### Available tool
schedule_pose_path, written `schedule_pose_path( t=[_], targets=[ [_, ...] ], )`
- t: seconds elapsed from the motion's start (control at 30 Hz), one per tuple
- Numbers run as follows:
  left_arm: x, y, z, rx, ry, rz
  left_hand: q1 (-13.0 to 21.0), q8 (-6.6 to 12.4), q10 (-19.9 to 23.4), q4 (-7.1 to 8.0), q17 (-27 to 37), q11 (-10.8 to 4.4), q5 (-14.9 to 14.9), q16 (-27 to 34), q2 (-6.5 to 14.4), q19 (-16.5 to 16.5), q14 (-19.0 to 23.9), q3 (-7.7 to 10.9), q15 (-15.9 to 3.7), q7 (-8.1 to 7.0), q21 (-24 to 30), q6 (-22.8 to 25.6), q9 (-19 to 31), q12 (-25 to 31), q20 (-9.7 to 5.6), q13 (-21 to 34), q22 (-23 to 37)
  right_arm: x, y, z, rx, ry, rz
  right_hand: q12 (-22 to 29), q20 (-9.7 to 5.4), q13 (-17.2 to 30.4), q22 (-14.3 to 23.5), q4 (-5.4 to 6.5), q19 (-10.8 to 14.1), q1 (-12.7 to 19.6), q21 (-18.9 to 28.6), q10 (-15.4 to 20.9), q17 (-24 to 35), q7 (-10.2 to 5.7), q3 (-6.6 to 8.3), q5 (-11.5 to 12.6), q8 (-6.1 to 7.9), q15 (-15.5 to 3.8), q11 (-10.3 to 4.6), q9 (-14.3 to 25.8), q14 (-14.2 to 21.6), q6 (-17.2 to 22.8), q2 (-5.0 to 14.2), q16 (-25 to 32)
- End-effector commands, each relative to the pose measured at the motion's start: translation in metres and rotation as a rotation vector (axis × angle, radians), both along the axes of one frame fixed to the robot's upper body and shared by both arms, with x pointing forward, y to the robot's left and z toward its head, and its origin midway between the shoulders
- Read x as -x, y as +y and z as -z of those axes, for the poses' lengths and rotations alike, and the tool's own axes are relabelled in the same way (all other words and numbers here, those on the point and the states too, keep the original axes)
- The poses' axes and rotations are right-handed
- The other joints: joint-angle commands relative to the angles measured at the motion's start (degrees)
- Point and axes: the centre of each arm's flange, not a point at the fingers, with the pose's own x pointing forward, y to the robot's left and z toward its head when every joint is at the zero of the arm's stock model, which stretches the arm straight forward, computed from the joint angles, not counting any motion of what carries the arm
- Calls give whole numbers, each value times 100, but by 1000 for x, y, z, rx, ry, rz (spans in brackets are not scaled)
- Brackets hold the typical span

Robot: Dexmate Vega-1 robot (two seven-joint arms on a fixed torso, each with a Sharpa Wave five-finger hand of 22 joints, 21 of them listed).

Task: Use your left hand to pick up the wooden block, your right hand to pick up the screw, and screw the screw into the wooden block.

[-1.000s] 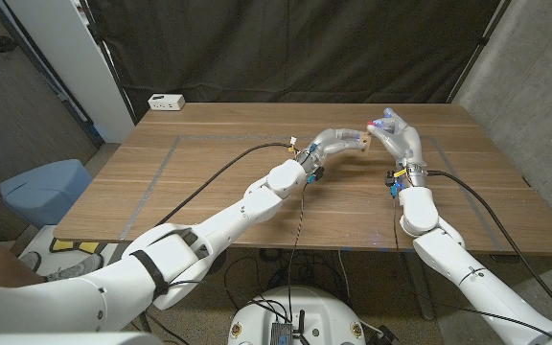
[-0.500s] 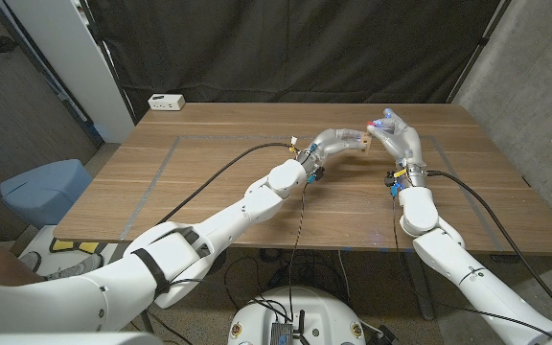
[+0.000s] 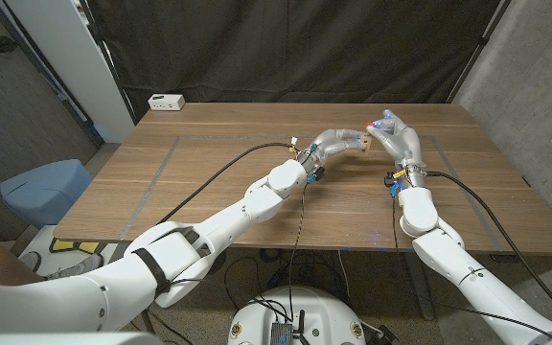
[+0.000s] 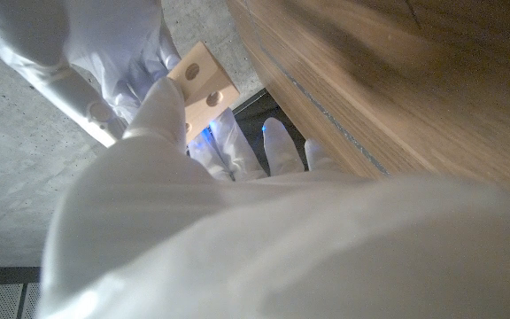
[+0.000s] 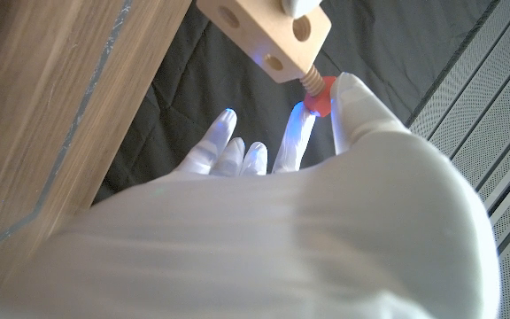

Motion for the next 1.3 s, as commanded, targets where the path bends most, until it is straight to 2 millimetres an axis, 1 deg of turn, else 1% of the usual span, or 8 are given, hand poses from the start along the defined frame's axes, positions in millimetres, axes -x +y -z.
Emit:
schedule_pose_path(
  t=[0.03,1.3],
  targets=[
    [-1,-1,-1,-3,1,1,33,75,58,16,26,0,41,-14,79,-8,57,11,-418,19,-18,511,30,23,10,241,31,-1,1,2,-6,3,-2,14,-438,4,11,-3,-24,-15,4,-33,10,-36,53,34,40,-428,2,17,-51,29,37,-25],
    [-3,-2,-2,-8,2,3,39,78,65,18,27,-1,47,-20,91,-7,57,-7,-414,32,-17,526,31,-9,10,261,31,-3,0,4,-11,13,-7,23,-431,4,11,0,-33,-30,7,-32,8,-32,62,31,97,-424,-2,-5,-56,25,48,-16]
  ],
)
